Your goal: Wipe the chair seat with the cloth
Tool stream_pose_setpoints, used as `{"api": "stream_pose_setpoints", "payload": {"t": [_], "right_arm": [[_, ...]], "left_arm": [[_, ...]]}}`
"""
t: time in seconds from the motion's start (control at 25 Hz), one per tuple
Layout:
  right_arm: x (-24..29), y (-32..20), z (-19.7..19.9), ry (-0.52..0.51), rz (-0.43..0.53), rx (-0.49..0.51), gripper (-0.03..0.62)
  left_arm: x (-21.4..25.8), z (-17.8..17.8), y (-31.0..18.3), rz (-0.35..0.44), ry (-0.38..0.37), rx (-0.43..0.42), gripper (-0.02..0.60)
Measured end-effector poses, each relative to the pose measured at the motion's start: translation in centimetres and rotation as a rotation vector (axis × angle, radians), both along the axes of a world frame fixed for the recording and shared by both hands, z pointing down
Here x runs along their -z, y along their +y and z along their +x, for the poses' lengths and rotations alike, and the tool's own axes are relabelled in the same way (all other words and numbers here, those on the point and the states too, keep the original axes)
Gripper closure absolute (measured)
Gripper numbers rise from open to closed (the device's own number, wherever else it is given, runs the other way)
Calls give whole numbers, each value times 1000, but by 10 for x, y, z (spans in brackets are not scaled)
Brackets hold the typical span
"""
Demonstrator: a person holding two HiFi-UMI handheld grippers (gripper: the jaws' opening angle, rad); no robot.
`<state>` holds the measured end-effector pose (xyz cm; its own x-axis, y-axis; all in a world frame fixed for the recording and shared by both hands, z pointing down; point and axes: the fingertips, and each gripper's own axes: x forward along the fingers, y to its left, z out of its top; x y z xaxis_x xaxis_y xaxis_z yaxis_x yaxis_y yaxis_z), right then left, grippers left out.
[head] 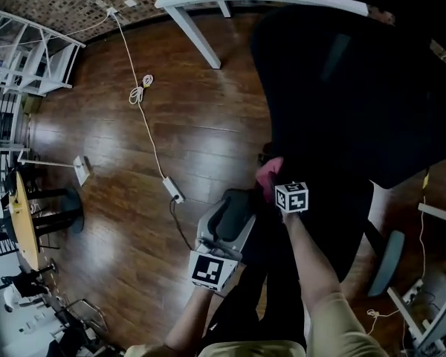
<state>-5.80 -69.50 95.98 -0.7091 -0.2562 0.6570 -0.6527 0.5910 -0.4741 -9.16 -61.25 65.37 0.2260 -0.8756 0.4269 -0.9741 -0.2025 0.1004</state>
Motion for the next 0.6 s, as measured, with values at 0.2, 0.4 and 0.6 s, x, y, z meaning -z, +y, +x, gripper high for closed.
{"api": "stream_pose_setpoints", "payload": {"t": [0.2,0.4,0.6], "right_arm": [[-30,-13,135,325,63,-70,513],[-26,-47,333,690,117,-243,513],[-25,-43,354,802,97,-140,513]], "left_arm": [[-17,38,-18,5,43,-82,356],[-24,91,-26,15,136,-152,362],[-35,106,-18,-2,156,-170,365]]}}
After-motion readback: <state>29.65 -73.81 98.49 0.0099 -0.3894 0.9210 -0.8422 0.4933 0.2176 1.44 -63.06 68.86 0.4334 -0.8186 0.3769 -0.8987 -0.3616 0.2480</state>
